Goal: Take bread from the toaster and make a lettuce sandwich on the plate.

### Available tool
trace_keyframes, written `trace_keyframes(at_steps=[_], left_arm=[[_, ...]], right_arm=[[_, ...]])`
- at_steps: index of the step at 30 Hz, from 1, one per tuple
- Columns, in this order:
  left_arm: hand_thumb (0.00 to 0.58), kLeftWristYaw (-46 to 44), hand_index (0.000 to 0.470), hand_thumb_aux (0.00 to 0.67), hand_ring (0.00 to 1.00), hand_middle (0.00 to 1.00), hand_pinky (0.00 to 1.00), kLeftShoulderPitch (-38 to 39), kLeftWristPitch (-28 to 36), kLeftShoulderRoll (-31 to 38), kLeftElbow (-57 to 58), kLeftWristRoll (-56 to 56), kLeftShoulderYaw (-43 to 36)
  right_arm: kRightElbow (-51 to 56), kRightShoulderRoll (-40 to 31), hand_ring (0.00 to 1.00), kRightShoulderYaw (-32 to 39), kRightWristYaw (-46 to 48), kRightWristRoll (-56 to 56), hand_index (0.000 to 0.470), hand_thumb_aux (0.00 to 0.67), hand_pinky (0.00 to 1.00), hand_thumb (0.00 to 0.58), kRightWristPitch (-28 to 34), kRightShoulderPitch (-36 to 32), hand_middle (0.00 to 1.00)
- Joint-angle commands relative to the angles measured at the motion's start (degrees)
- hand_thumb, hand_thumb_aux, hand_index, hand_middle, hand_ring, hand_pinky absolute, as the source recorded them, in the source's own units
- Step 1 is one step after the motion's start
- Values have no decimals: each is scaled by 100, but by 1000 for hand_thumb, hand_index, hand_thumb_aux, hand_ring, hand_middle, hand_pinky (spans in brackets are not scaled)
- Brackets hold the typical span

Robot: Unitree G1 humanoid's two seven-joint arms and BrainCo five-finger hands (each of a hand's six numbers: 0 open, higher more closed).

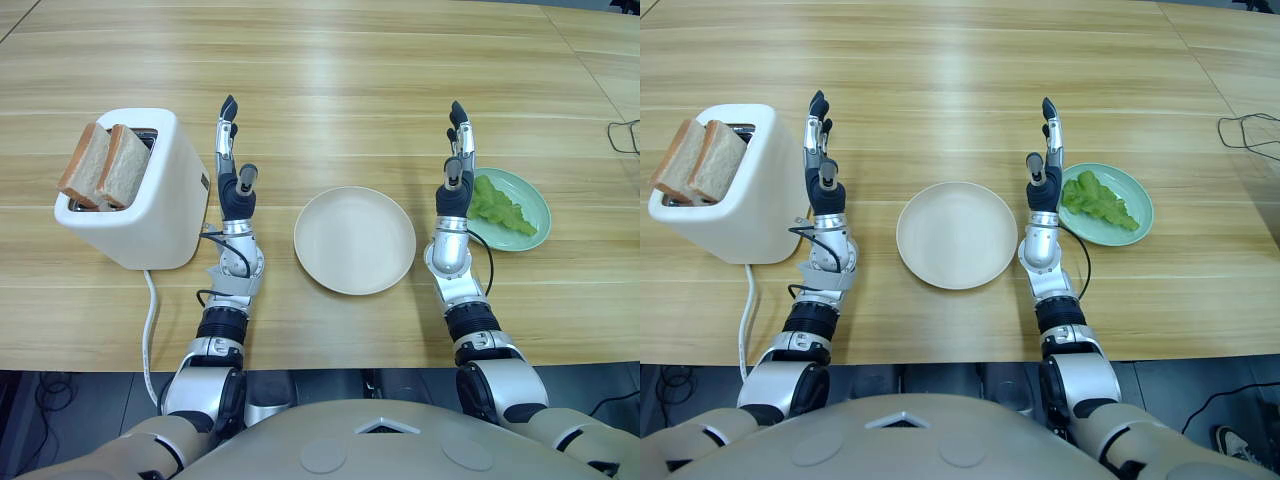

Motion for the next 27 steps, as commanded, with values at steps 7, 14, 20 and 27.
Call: trace_keyframes(at_steps=[7,14,20,27], left_arm=[[0,-508,0,0,0,0,0,16,2,-86,202,-332,-187],[0,-569,0,0,0,0,0,124,-112,19,-36,-420,-150],[0,-3,0,0,0,0,0,686,352,869,-1639,919,396],[0,1208,0,0,0,0,0,1544,1941,2528,-2309,2734,1615]], right_arm=[[78,64,0,-6,100,210,0,0,0,0,-15,51,0],[39,57,0,-21,146,280,0,0,0,0,-36,57,0],[10,-111,0,-11,134,115,0,0,0,0,13,53,0],[23,-278,0,-22,87,34,0,0,0,0,7,79,0]])
